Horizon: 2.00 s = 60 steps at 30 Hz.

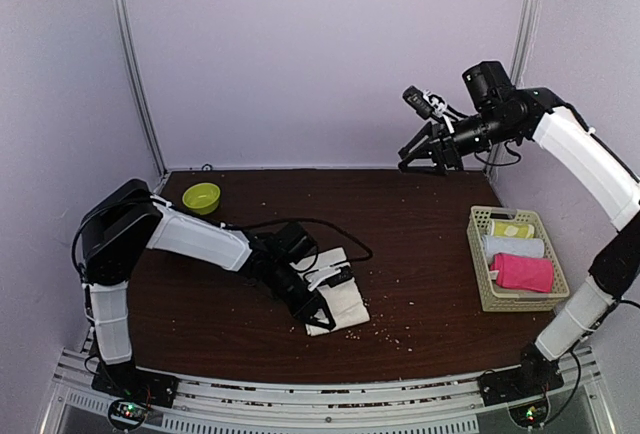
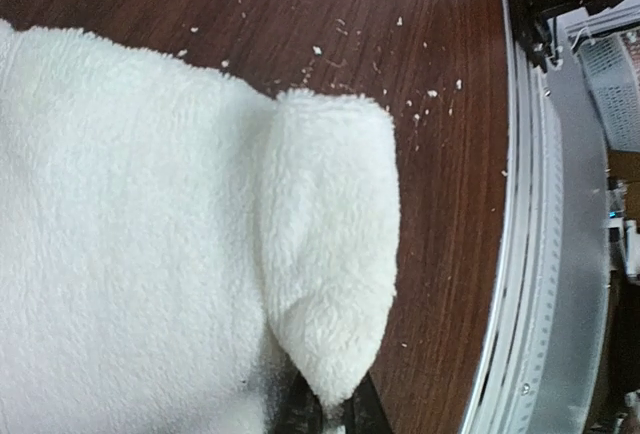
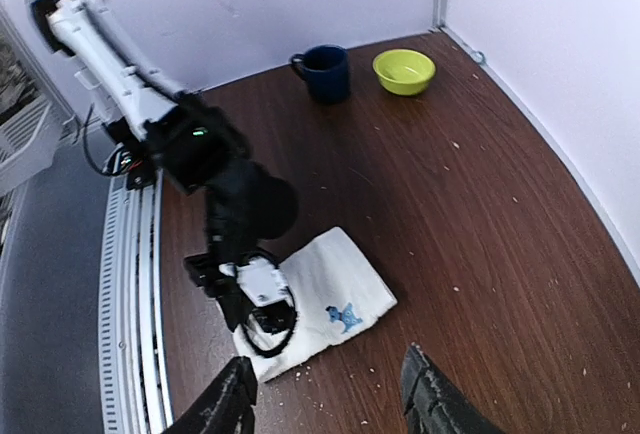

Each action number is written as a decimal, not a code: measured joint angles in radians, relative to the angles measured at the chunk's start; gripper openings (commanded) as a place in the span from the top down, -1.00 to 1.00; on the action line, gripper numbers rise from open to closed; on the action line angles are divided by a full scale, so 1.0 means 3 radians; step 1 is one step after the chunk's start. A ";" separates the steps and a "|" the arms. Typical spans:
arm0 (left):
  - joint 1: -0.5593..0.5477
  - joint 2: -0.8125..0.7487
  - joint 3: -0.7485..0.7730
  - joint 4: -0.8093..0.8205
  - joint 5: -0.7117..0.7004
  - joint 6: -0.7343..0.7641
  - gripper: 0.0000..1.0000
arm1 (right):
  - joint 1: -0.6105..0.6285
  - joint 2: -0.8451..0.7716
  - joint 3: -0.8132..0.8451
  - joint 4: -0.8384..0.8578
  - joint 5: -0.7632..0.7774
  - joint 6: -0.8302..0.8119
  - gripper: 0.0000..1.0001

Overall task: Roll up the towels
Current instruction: Roll the towel at the center of the board.

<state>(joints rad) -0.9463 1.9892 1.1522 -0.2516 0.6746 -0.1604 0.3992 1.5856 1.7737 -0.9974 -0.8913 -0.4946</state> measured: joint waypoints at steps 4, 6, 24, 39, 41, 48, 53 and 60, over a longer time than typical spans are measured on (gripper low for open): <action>0.0117 0.0214 0.0032 0.0139 0.0538 -0.0202 0.92 | 0.0167 -0.0175 -0.0364 -0.0064 -0.0262 -0.0507 0.00; 0.0130 0.0331 0.0104 0.0150 0.0758 -0.0277 0.92 | 0.0329 -0.0177 -0.0622 -0.0167 -0.0220 -0.0807 0.01; 0.0206 0.0571 0.0179 0.0223 0.1283 -0.0558 0.89 | 0.1909 0.0078 -0.2330 0.0919 0.1366 -0.0768 -0.05; 0.0206 0.0596 0.0251 0.0108 0.1280 -0.0533 0.88 | 0.2159 0.0524 -0.2399 0.1727 0.1898 -0.0554 0.19; 0.0207 0.0596 0.0268 0.0071 0.1272 -0.0515 0.88 | 0.2160 0.0568 -0.2401 0.1770 0.1940 -0.0551 0.28; 0.0214 0.0595 0.0327 -0.0089 0.1236 -0.0361 0.44 | 0.2162 0.0694 -0.2380 0.1863 0.1989 -0.0637 0.72; 0.0233 0.0340 0.0390 -0.0429 0.0757 -0.0126 0.29 | 0.2153 0.0745 -0.2272 0.1692 0.1836 -0.0660 0.75; 0.0529 -0.0664 0.0219 -0.0484 -0.0350 0.0009 0.25 | 0.1956 0.1222 -0.1653 0.0843 0.1008 -0.0685 0.75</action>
<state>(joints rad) -0.7876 1.7901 1.2179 -0.3969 0.5697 -0.1577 0.9859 1.9522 1.2778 -0.7444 -0.5888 -0.7002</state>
